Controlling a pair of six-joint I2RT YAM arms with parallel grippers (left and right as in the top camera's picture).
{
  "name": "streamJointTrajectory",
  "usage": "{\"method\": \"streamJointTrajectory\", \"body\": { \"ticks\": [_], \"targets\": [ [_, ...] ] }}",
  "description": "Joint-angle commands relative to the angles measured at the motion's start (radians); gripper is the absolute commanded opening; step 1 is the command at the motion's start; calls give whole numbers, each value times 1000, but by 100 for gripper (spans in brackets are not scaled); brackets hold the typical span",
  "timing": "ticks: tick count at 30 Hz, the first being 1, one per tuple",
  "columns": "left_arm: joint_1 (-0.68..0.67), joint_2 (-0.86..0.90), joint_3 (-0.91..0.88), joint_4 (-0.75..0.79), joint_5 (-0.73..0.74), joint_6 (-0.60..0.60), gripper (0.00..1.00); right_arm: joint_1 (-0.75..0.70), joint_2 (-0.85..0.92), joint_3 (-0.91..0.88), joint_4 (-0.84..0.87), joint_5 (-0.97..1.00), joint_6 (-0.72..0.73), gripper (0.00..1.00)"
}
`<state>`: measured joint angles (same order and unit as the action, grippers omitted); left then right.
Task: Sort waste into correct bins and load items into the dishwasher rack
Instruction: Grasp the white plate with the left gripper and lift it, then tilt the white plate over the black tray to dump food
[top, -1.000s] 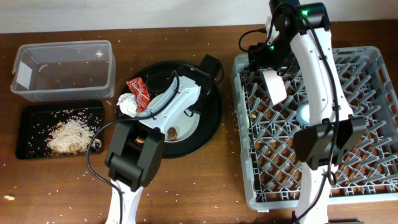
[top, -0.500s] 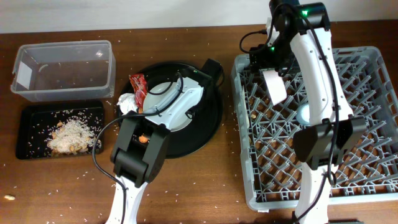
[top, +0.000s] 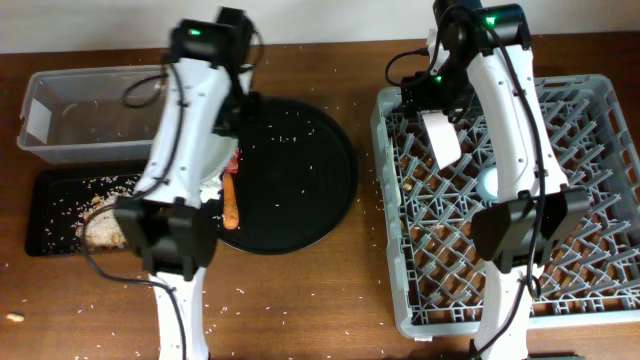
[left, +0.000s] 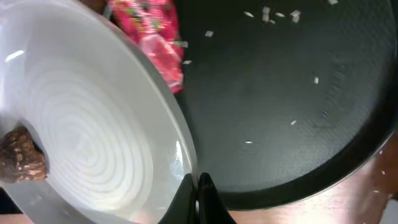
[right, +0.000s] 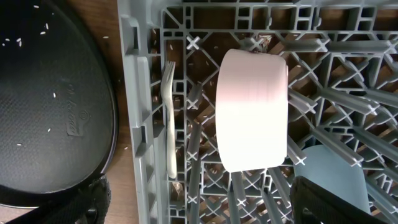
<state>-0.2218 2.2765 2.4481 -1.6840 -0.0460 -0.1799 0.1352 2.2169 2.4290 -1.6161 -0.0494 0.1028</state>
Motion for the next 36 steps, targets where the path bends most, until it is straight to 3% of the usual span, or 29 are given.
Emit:
{"method": "streamJointTrajectory", "body": {
  "ticks": [1, 5, 12, 18, 21, 23, 26, 27, 28, 30, 31, 33, 36],
  "targets": [
    [104, -142, 26, -4, 37, 61, 0, 1, -21, 17, -3, 9, -2, 91],
    [346, -224, 10, -4, 320, 210, 0, 1, -21, 17, -19, 9, -2, 91],
    [588, -252, -313, -4, 767, 558, 0, 1, -21, 17, -31, 8, 2, 91],
    [793, -252, -460, -5, 1147, 692, 0, 1, -21, 17, -31, 8, 2, 91],
    [880, -252, -539, -5, 1263, 732, 0, 1, -21, 17, -30, 8, 2, 91],
    [860, -267, -539, 0, 1288, 750, 0, 1, -21, 17, -29, 8, 2, 91],
    [681, -340, -537, 60, 1278, 756, 1, 1, -21, 17, -28, 8, 2, 91],
    [554, -357, -536, 124, 1254, 732, 1, 1, -21, 17, -26, 8, 2, 91],
    [446, -357, -536, 212, 1161, 628, 1, 1, -21, 17, -26, 8, 2, 91],
    [205, -356, -536, 425, 817, 398, 0, 1, -21, 17, -26, 8, 2, 91],
    [61, -356, -536, 509, 536, 325, 0, 1, -21, 17, -26, 8, 2, 91],
    [-145, -323, -536, 548, 100, 270, 0, 1, -21, 17, -26, 8, 2, 91],
    [-277, -175, -536, 548, 56, 270, 0, 1, -21, 17, -18, 8, 2, 91]
  ]
}}
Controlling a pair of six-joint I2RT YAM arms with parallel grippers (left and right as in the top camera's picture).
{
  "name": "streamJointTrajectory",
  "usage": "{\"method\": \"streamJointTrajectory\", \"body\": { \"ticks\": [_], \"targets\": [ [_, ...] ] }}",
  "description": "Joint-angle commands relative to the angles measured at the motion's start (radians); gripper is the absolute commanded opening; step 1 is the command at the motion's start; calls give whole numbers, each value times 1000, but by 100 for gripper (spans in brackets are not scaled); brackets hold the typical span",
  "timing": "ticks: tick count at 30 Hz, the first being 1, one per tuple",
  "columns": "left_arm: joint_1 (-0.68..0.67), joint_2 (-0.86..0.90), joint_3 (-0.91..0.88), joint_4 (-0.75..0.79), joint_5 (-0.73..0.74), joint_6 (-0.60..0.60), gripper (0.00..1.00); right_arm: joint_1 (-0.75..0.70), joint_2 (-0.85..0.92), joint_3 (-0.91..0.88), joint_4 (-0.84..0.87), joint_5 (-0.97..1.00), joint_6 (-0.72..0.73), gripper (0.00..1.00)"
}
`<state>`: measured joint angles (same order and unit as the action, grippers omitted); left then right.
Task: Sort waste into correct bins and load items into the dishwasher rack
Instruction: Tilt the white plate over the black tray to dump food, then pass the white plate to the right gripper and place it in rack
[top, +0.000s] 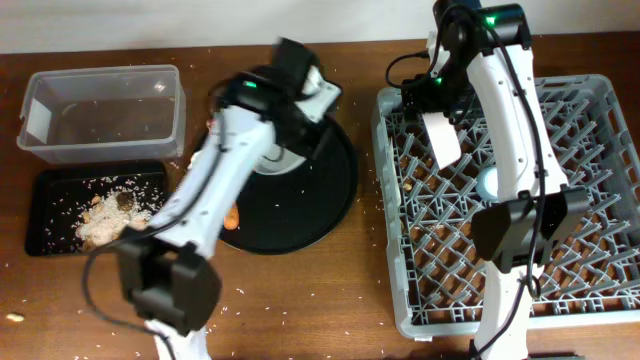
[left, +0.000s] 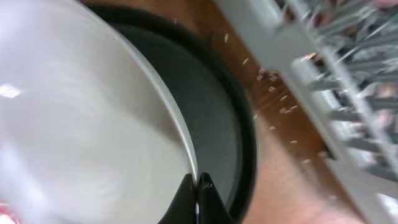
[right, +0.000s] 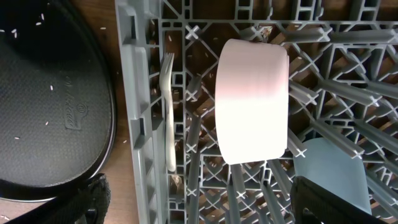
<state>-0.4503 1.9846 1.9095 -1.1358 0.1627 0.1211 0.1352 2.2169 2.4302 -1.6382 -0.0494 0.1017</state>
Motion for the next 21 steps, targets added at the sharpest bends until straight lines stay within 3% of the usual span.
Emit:
{"method": "streamJointTrajectory", "body": {
  "ticks": [1, 2, 3, 5, 6, 8, 12, 14, 15, 21],
  "targets": [
    [-74, 177, 2, -19, -152, -31, 0, 1, -21, 16, 4, 8, 3, 91],
    [-85, 203, 2, -36, -150, -31, 1, 1, -21, 16, 10, 8, 3, 91],
    [-85, 201, 4, -39, -140, -32, 15, 2, -21, 16, 35, -13, 3, 91],
    [-60, 190, 58, -64, -114, -127, 32, 2, -21, 16, 78, -85, 3, 91],
    [6, 157, 154, -95, -8, -133, 61, 4, -21, 16, 103, -151, 3, 91],
    [155, 100, 302, -131, 117, -147, 76, 64, -17, 16, 159, -190, 8, 89],
    [465, 65, 333, -148, 235, -188, 79, 292, 135, 14, 236, -116, 10, 87],
    [510, 66, 333, -160, 234, -176, 79, 336, 217, 14, 252, -107, 5, 84],
    [521, 66, 333, -159, 230, -173, 79, 350, 260, 14, 264, -87, -2, 74],
    [523, 66, 332, -159, 199, -173, 79, 354, 435, 14, 315, -69, -62, 50]
  ]
}}
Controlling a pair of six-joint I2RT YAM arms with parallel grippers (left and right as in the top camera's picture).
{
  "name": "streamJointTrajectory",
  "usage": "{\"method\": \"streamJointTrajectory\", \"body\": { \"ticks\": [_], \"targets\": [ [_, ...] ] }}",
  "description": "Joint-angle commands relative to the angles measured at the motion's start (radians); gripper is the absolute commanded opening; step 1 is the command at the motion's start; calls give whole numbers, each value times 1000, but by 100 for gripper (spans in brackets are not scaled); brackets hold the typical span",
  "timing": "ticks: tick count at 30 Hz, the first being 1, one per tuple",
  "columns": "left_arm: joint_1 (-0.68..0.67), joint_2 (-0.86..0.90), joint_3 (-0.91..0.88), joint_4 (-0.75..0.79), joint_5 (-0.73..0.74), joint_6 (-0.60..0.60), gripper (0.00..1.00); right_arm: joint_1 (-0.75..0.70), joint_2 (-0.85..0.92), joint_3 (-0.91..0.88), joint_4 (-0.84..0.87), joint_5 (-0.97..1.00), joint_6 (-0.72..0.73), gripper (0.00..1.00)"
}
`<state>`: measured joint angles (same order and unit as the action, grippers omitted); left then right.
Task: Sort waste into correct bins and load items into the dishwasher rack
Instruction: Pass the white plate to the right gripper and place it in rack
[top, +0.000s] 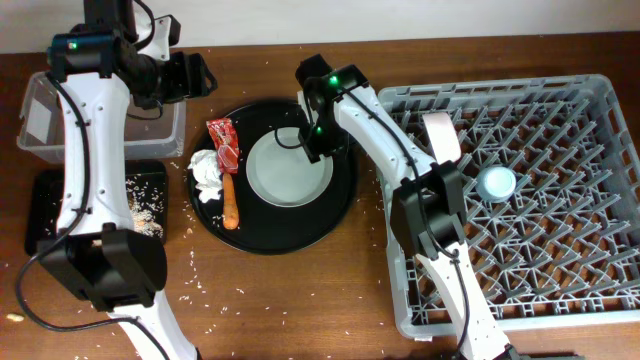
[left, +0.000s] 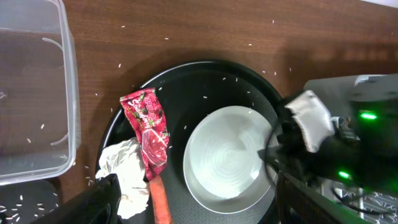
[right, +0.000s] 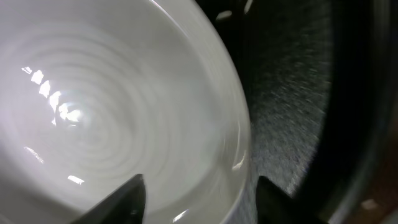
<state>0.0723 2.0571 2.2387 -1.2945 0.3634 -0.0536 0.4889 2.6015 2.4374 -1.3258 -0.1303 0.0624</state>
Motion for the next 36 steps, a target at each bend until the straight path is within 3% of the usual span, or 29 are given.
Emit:
{"method": "streamJointTrajectory", "body": {
  "ticks": [1, 2, 3, 4, 7, 10, 13, 17, 22, 29, 34, 35, 36],
  "targets": [
    [0, -7, 2, -1, -18, 2, 79, 1, 65, 7, 3, 12, -23, 43],
    [0, -7, 2, -2, -27, 2, 79, 1, 70, 7, 5, 12, -31, 21],
    [0, -7, 2, -2, -27, 2, 79, -2, 69, 7, 7, 24, -32, 6],
    [0, -7, 2, -2, -27, 2, 79, -12, 68, 9, -2, 30, -31, 4],
    [0, -7, 2, -1, -47, 2, 80, -51, 23, 59, -77, 31, -29, 4],
    [0, -7, 2, -1, -50, 2, 82, -118, -154, 243, -181, 95, -27, 4],
    [0, -7, 2, 3, -137, 1, 82, -228, -371, 381, -286, 460, 6, 4],
    [0, -7, 2, 22, -151, 1, 82, -386, -446, 380, -373, 1023, 182, 4],
    [0, -7, 2, 53, -151, 1, 82, -555, -435, 350, -368, 1017, 190, 4],
    [0, -7, 2, 71, -151, 1, 82, -569, -435, -177, -182, 1059, 190, 4],
    [0, -7, 2, 72, -151, 1, 82, -561, -435, -227, -58, 1008, 179, 4],
    [0, -7, 2, 72, -151, 1, 82, -558, -435, -227, -57, 967, 179, 9],
    [0, -7, 2, 72, -151, 1, 82, -557, -435, -227, -61, 914, 179, 27]
  ]
}}
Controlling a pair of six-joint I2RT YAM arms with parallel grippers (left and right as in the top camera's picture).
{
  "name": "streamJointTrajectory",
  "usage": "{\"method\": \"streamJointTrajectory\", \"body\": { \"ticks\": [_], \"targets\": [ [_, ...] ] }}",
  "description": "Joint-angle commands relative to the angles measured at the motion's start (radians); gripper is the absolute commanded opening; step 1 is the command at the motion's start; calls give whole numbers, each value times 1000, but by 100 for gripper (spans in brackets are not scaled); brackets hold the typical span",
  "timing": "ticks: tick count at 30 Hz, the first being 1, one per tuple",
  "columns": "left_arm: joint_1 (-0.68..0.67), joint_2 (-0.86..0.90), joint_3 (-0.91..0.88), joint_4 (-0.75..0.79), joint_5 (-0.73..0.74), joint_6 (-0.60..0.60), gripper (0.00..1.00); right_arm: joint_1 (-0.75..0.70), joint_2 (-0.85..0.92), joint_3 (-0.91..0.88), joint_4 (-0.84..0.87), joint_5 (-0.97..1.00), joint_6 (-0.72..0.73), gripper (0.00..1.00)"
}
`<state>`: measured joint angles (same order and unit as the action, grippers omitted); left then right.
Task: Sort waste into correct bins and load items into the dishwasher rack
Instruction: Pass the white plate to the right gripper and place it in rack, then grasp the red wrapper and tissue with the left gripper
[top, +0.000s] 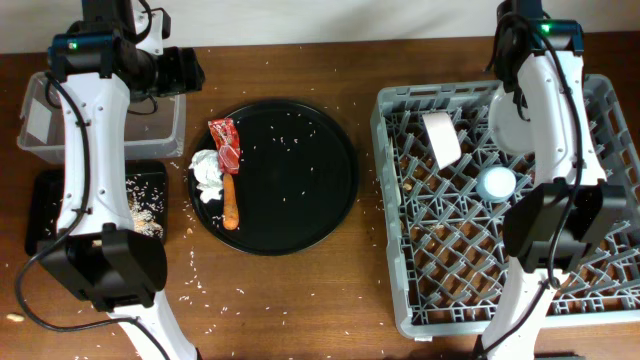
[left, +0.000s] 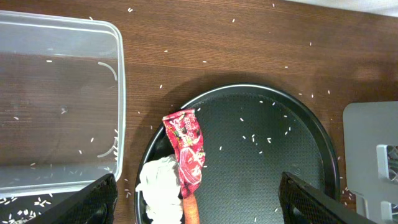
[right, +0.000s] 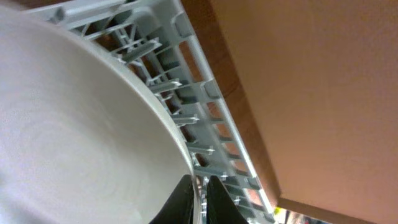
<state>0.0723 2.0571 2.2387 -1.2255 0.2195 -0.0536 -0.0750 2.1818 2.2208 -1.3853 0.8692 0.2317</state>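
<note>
My right gripper (top: 519, 98) is shut on the rim of a white plate (top: 507, 128), held tilted over the back of the grey dishwasher rack (top: 470, 290). In the right wrist view the fingertips (right: 186, 200) pinch the plate (right: 81, 137) with rack ribs (right: 186, 93) behind. My left gripper (top: 185, 72) hangs open, high over the table's back left. Below it on the round black tray (left: 267, 149) lie a red wrapper (left: 186, 152), a crumpled white napkin (left: 160, 190) and an orange carrot-like stick (top: 230, 205).
A clear plastic bin (top: 60, 145) stands at the back left, with a black tray of rice and food scraps (top: 50, 225) in front of it. A white cup (top: 440, 138) and a light blue cup (top: 497, 183) sit in the rack. Rice grains are scattered on the table.
The white plate was lying on the round tray with my right gripper at it; now my right gripper holds it by the rim over the rack. The left arm has hardly moved.
First my left gripper held the plate, with a food scrap on it, by the scrap tray while the right hovered over the rack. Then the left held the plate over the round tray. Then the plate lay there, left gripper open. Now the right holds it at the rack.
</note>
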Motion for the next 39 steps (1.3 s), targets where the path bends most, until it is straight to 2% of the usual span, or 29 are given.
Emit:
{"method": "streamJointTrajectory", "body": {
  "ticks": [1, 4, 5, 7, 8, 10, 12, 14, 15, 17, 22, 25, 29, 35, 36, 38, 39],
  "targets": [
    [0, -7, 2, 3, -7, 1, 82, 10, -16, -10, -24, -116, 9, 51],
    [0, -7, 2, 3, -7, 1, 82, 37, -51, 5, -55, -130, 1, 82],
    [0, -7, 2, 2, -7, 1, 87, 42, -91, 62, -76, -164, 1, 89],
    [0, -7, 2, -2, -7, 1, 87, 42, -154, 169, -97, -277, -31, 96],
    [0, -7, 2, -6, -7, 1, 87, 45, -185, 215, -100, -411, -84, 98],
    [0, -7, 2, -62, -8, 2, 87, 101, -211, 247, -91, -772, -120, 96],
    [1, -7, 2, -103, -39, 1, 87, 213, -177, 206, -36, -888, -119, 95],
    [-8, -6, -33, -142, -63, 1, 86, 286, -146, 182, 3, -888, -113, 95],
    [-30, -6, -101, -109, -64, 1, 80, 294, -132, 177, 9, -888, -92, 95],
    [-74, -6, -241, -14, -72, -23, 79, 289, -125, 174, 6, -886, -93, 95],
    [-170, -6, -510, 238, -264, -212, 79, 289, -125, 174, 6, -883, -93, 95],
    [-174, -4, -625, 329, -348, -327, 79, 284, -125, 165, -5, -880, -97, 95],
    [-175, -2, -778, 506, -381, -328, 80, 283, -125, 148, -12, -880, -97, 95],
    [-174, 95, -831, 636, -381, -327, 78, 283, -125, 148, -13, -880, -97, 95],
    [-174, 95, -831, 639, -381, -327, 64, 283, -125, 148, -13, -880, -97, 95],
    [-174, 95, -831, 638, -381, -327, 12, 283, -125, 148, -18, -880, -97, 95],
    [-174, 94, -831, 638, -376, -327, 0, 283, -125, 148, -24, -880, -97, 95]
  ]
}}
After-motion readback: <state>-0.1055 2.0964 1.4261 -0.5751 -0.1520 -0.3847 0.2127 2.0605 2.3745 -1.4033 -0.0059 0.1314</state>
